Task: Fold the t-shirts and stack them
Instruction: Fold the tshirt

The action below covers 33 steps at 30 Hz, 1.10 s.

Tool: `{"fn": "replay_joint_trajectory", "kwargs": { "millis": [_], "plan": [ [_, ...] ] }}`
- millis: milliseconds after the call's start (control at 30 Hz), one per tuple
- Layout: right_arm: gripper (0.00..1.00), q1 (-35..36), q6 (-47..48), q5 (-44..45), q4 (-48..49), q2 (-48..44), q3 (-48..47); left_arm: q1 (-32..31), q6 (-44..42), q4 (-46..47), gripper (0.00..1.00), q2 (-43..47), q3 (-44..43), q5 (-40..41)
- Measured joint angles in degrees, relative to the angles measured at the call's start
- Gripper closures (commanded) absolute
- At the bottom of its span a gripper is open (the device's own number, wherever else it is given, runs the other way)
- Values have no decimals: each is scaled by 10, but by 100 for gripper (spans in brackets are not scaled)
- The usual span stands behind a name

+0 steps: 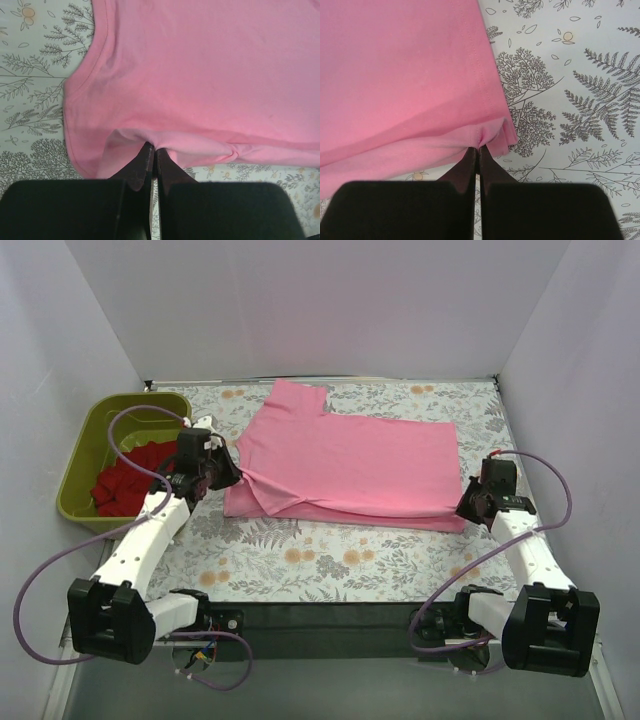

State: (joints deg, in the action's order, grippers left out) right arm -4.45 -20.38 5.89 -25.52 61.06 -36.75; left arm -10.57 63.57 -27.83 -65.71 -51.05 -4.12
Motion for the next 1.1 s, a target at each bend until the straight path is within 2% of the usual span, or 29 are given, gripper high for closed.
{"fn": "replay_joint_trajectory", "kwargs": {
  "millis": [767, 1100],
  "plan": [
    [99, 0, 11, 14, -2, 112, -42, 0, -116, 56, 94, -186, -82, -10],
    [99, 0, 11, 14, 9, 135, -88, 0, -115, 70, 93, -198, -78, 7]
  ]
}}
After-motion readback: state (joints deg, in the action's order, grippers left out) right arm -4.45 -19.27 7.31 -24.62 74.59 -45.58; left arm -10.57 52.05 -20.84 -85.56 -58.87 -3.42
